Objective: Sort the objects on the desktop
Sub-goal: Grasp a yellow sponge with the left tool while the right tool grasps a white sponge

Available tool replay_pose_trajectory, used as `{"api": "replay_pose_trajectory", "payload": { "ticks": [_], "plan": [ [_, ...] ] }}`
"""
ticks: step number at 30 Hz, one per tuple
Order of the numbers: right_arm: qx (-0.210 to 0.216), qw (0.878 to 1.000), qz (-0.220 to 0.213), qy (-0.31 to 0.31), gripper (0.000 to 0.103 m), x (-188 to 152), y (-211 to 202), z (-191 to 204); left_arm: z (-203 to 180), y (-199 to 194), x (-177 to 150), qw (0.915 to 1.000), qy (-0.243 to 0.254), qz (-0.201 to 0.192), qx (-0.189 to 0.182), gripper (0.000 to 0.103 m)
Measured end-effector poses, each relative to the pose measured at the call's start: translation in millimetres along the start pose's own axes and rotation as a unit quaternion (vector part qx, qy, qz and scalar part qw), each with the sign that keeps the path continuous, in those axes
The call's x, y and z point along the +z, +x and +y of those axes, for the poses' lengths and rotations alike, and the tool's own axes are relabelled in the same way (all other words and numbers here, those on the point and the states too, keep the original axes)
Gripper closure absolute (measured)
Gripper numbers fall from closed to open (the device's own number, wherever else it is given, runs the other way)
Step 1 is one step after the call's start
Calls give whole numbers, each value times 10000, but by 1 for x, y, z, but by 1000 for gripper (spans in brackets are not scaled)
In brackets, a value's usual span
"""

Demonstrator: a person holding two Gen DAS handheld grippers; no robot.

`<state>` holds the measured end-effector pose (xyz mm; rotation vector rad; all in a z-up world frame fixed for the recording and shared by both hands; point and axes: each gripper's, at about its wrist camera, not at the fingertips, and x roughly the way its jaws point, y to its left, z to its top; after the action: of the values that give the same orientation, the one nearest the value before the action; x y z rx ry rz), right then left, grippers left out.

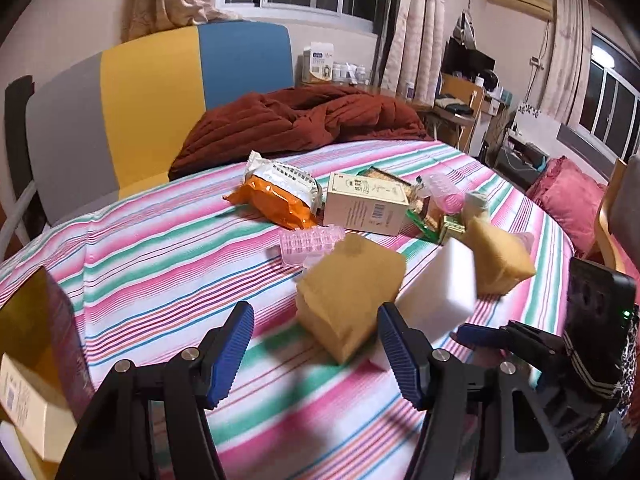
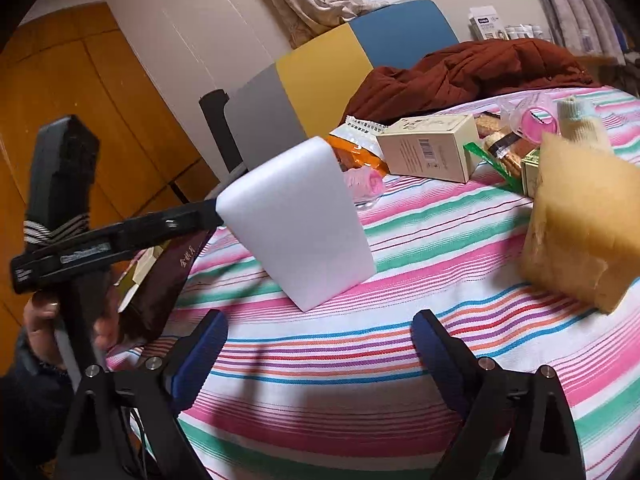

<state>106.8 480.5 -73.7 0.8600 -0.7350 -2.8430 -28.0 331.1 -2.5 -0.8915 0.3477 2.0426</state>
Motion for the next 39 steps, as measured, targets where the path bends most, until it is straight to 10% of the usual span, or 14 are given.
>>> {"api": "replay_pose_trajectory", "payload": {
  "ticks": [21, 39],
  "plan": [
    [-8, 9998, -144, -116, 5, -5, -2, 2, 2, 23, -15, 9956, -353, -70, -862, 47],
    [-606, 9973, 71, -410, 1, -7, -2, 16, 18, -51, -80, 9955, -811, -447, -209, 47]
  ]
}}
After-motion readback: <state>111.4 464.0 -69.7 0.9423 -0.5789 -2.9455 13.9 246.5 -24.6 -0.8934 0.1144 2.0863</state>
